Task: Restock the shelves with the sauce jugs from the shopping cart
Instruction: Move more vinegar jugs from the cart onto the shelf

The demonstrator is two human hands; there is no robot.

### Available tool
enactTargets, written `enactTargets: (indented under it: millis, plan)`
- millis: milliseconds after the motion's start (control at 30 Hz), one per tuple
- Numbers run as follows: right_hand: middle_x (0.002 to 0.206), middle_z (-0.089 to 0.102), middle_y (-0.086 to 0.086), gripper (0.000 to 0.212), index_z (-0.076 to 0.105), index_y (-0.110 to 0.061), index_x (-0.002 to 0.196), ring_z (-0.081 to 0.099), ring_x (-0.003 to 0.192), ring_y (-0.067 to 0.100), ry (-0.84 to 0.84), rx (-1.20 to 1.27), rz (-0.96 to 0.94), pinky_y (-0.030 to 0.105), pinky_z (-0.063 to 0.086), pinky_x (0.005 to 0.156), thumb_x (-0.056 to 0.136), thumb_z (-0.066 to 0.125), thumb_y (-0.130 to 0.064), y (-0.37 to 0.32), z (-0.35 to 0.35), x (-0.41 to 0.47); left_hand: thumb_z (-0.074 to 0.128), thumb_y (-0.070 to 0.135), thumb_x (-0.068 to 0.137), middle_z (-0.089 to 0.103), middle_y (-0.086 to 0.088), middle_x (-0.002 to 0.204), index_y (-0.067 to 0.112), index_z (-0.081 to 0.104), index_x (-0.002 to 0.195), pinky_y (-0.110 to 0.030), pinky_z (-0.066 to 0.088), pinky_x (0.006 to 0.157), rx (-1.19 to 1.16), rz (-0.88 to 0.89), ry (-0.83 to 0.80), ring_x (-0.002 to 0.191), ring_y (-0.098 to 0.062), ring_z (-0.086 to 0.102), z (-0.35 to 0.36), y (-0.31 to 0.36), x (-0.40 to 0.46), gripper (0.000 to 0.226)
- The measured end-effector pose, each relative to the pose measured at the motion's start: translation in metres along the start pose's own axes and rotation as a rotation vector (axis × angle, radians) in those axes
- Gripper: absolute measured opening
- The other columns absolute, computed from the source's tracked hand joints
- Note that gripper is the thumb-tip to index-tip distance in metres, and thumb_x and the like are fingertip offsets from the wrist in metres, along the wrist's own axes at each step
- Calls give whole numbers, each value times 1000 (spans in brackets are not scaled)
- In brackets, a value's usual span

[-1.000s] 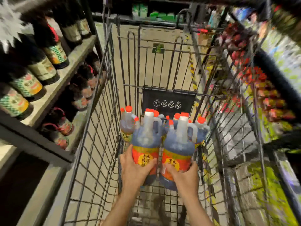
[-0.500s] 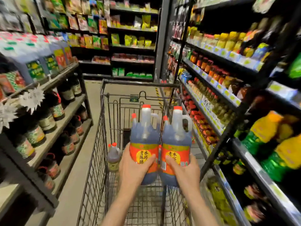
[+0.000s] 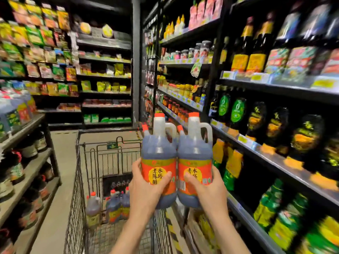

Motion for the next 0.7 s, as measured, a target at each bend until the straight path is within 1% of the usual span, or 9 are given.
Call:
enactTargets:
  millis: [133,233,267,333,367,467,533,633,700]
  plan:
    - [98,65,-5,53,56,-31,100,63,87,12,127,1,-16,29,49,73,56,82,-47,-21,-53,-21,82,45,59,59,3,104,26,37,127,-27,40,77,-63,84,-123,89,-17,58,19,39,-20,84]
    - [88,61,-11,38,51,-35,86,58,78,1,245,-13,-22,14,41,62,66,83,-30,-33,-92,-46,84,37,63,56,6,100,27,38,126,-25,39,74,-92,137,-226,86,-14,56,34,63,-41,79]
    - [87,61,-12,39,51,-35,87,57,78,-1,291,-23,-25,11,40,61,66,83,-28,-38,-105,-57,83,33,64,55,8,97,29,38,123,-22,39,71,-114,158,-262,83,-12,55,38,70,-50,74]
    - [88,60,-14,44,51,-33,96,56,78,-2,376,-37,-16,7,40,57,66,83,-26,-47,-128,-84,82,28,66,53,14,92,33,35,117,-12,39,64,-156,201,-346,78,-4,54,44,84,-69,69]
    - [89,61,-12,46,51,-31,100,57,78,1,420,-36,-9,7,41,58,66,83,-26,-51,-139,-99,82,28,66,53,14,93,34,34,116,-12,40,66,-179,210,-399,80,-4,55,48,89,-80,70]
    - [96,64,-4,49,53,-27,103,61,83,11,580,-45,11,18,42,65,65,84,-25,-60,-176,-148,83,29,63,56,4,102,33,34,114,-28,43,76,-219,220,-554,89,-16,58,61,102,-119,71]
    - [95,63,-6,54,51,-29,106,61,85,12,678,-72,21,22,43,69,64,84,-25,-66,-203,-182,84,28,62,57,2,105,33,34,114,-27,42,74,-262,218,-639,91,-18,59,71,113,-151,72]
    - [99,64,-6,61,49,-32,109,62,89,14,827,-124,36,27,44,76,60,87,-32,-76,-245,-237,83,27,63,56,2,106,33,35,115,-19,40,67,-336,225,-783,91,-15,58,83,132,-207,71]
    - [99,64,-6,62,49,-32,109,62,90,14,917,-176,41,28,45,78,60,87,-33,-83,-273,-274,83,26,63,55,3,106,33,35,114,-22,40,71,-374,239,-870,92,-15,57,90,145,-245,71]
Point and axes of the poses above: each hand's wrist, its own x-axis towards the middle knuckle, its own z-axis out of the palm, y = z × x, the point moved 7 cm from there along x, towards the middle knuckle
